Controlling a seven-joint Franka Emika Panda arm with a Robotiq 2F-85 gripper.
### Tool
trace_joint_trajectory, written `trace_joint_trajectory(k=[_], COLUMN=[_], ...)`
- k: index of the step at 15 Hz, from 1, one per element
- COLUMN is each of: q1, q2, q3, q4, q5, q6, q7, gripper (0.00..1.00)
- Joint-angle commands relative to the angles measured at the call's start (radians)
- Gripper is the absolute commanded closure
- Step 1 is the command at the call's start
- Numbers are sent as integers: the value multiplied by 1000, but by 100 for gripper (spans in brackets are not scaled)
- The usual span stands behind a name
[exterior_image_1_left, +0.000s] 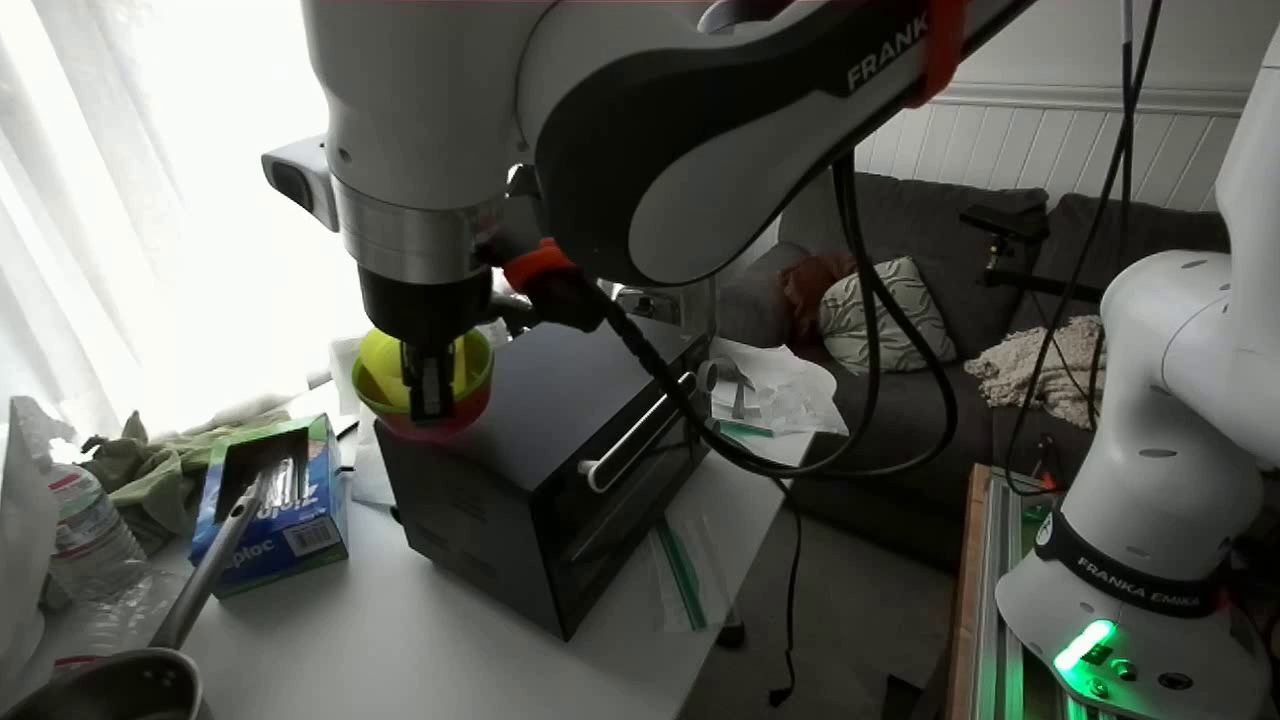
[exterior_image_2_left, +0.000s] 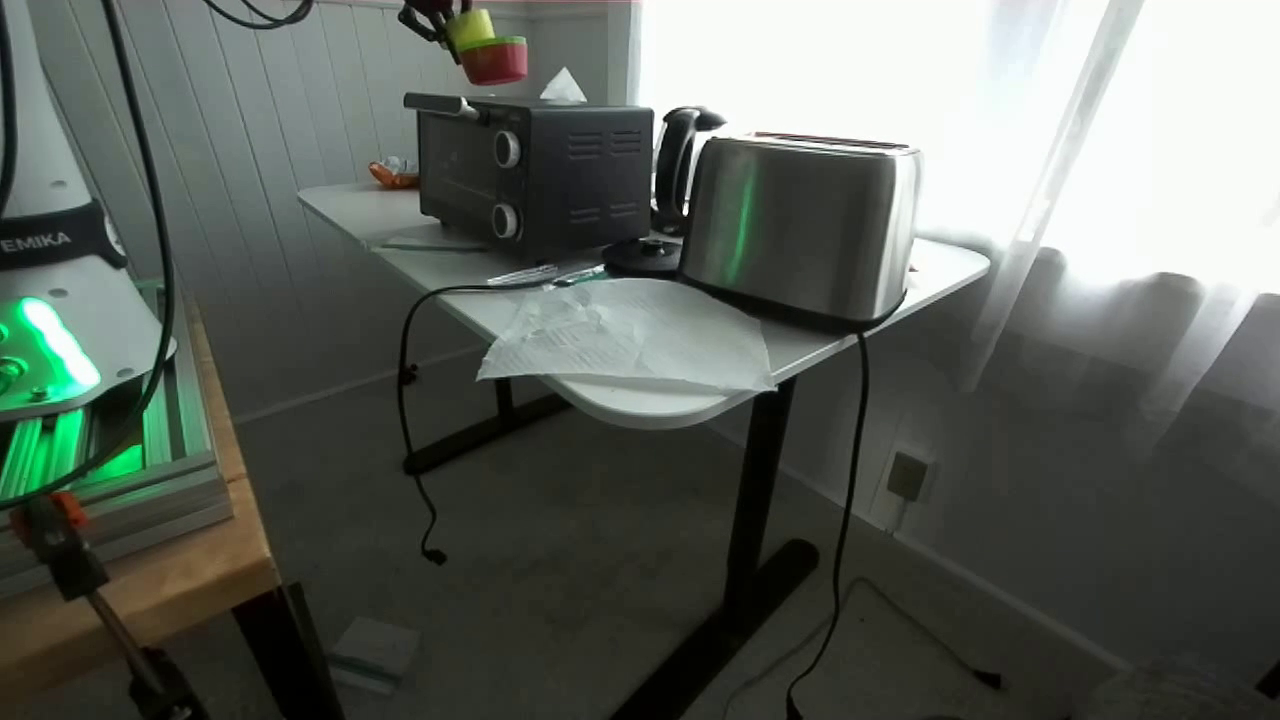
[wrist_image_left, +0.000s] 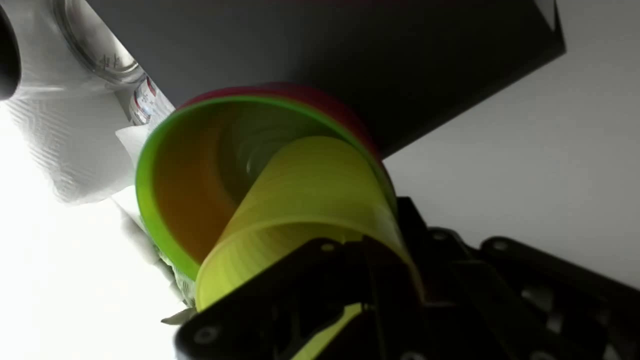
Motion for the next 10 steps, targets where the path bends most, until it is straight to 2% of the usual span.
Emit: trace_joint_trajectory(k=[1, 6, 7, 8, 10], q1=[-28, -46, -49, -50, -51], q2=[-4, -4, -5, -7, -11], q3=[-9, -17, -17, -18, -20], q4=[-13, -19, -22, -23, -22], q5=[77, 138, 148, 150, 150], q6=[16, 13, 14, 17, 14], q7=[-42, -65, -67, -63, -63], gripper=[96, 96, 86, 64, 61])
